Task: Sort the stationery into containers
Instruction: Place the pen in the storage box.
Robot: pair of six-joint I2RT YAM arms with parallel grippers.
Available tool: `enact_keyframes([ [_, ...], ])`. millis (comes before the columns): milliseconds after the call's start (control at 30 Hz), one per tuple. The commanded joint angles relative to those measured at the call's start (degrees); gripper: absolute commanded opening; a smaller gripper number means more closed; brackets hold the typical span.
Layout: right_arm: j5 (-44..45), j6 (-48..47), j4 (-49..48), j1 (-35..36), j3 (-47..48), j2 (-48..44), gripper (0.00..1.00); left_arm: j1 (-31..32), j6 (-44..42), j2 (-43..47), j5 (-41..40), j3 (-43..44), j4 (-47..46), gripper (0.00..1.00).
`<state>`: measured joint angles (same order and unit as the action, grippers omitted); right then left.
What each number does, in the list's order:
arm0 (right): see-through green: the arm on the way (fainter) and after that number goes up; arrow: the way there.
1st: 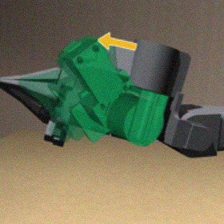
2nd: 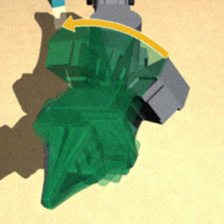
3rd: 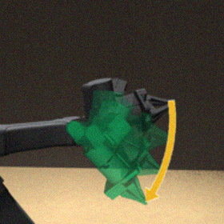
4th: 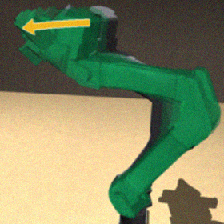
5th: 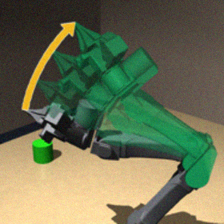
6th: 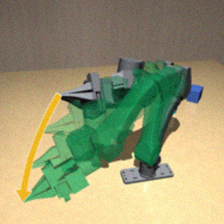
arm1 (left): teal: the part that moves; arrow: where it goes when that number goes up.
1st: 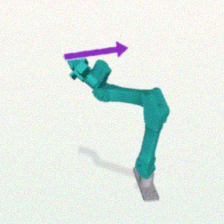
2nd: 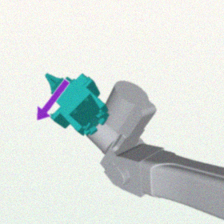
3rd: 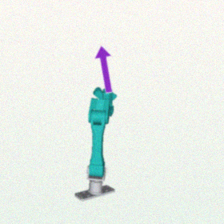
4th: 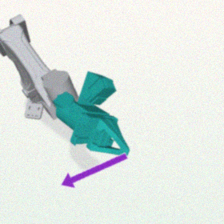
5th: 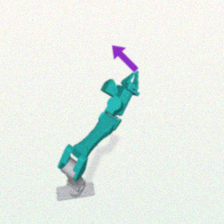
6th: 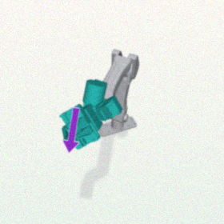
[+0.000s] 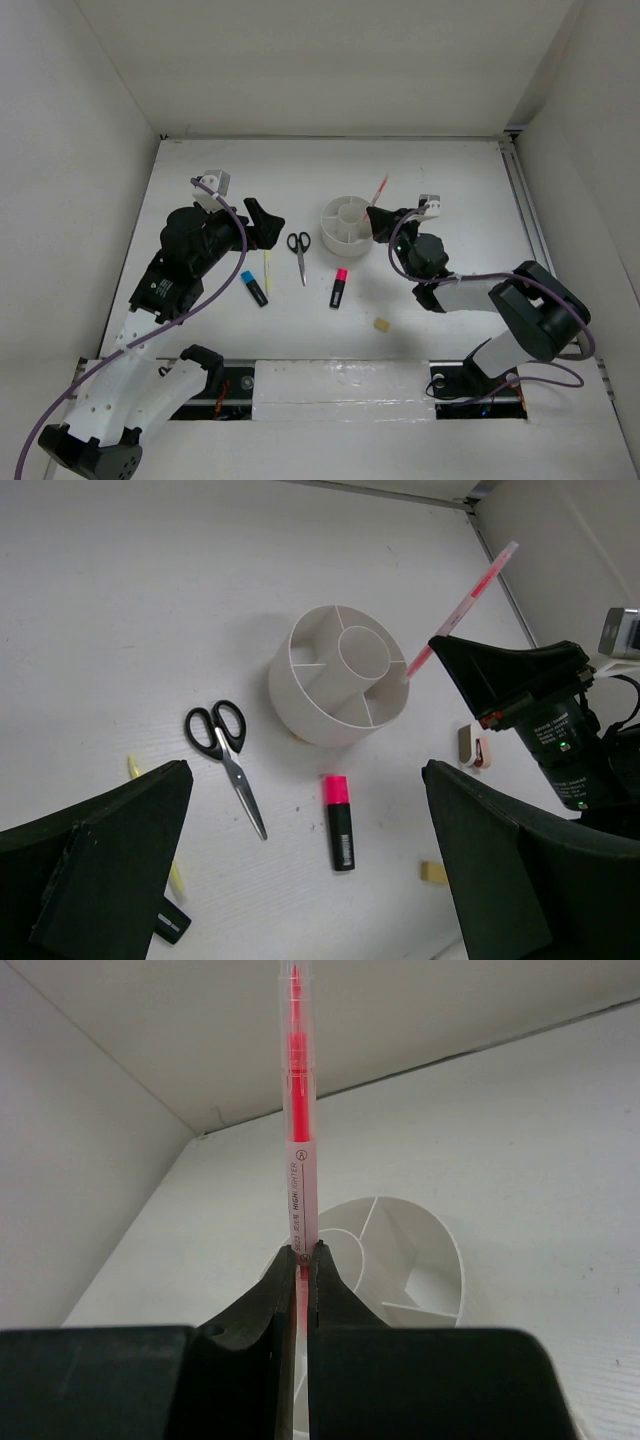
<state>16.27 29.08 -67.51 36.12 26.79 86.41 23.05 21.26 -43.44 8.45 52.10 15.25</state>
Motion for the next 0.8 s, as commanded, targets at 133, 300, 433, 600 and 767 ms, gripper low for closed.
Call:
enact_keyframes([
  [133, 4.1, 2.2, -8.6, 2.3, -0.6, 2.1, 0.0, 0.1, -0.8, 0.2, 1.4, -0.2, -2.6, 1.0],
  [300, 6.0, 2.7, -10.7, 3.5, -2.3, 3.9, 0.0, 0.1, -0.8, 0.2, 1.9, -0.2, -2.6, 1.0],
  [433, 6.6, 3.3, -11.2, 4.0, -3.0, 4.5, 0.0, 0.1, -0.8, 0.2, 1.9, -0.2, -2.6, 1.0],
  [600, 7.3, 3.3, -11.8, 4.0, -3.6, 5.6, 0.0, 0.1, -0.3, 0.2, 1.9, -0.2, -2.6, 1.0],
  [767, 7.3, 3.8, -13.0, 4.0, -3.6, 7.3, 0.0, 0.1, -0.3, 0.2, 1.9, -0.2, -2.6, 1.0],
])
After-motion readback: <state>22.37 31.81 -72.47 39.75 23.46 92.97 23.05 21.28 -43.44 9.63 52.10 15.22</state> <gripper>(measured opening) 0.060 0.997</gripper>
